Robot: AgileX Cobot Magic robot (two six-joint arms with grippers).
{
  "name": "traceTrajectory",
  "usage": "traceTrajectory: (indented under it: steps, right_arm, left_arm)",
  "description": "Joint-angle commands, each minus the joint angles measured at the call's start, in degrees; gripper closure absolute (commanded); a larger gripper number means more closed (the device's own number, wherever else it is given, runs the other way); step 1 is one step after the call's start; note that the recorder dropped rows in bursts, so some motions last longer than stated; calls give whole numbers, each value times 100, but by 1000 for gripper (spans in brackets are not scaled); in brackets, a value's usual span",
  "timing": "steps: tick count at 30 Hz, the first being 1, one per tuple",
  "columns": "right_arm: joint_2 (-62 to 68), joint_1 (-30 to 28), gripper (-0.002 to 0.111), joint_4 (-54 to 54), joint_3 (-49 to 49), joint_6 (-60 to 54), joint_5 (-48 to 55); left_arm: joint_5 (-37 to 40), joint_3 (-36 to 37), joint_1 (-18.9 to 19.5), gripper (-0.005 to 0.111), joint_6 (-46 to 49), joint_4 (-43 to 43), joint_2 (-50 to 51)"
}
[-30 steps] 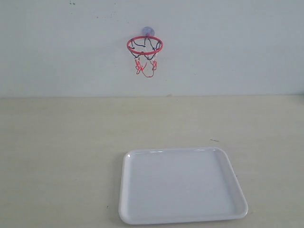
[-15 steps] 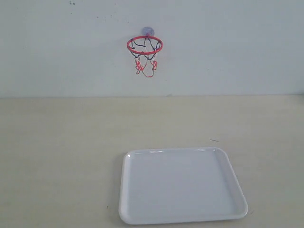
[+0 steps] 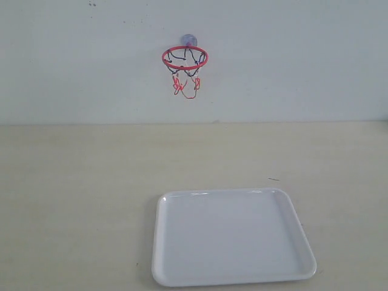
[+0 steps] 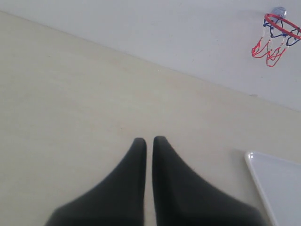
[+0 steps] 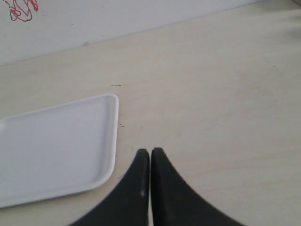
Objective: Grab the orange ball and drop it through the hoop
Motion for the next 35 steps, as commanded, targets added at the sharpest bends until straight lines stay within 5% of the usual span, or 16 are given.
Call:
traceTrajectory:
  steps: [1,35]
  right_arm:
    - [-38,-4,108,-53,-6,-1,-65]
    - [-38,-4,108,-53,-6,-1,28]
  left_arm:
    - [-10,22,-45,103,7,13,-16]
    - [-10,22,-45,103,7,13,-16]
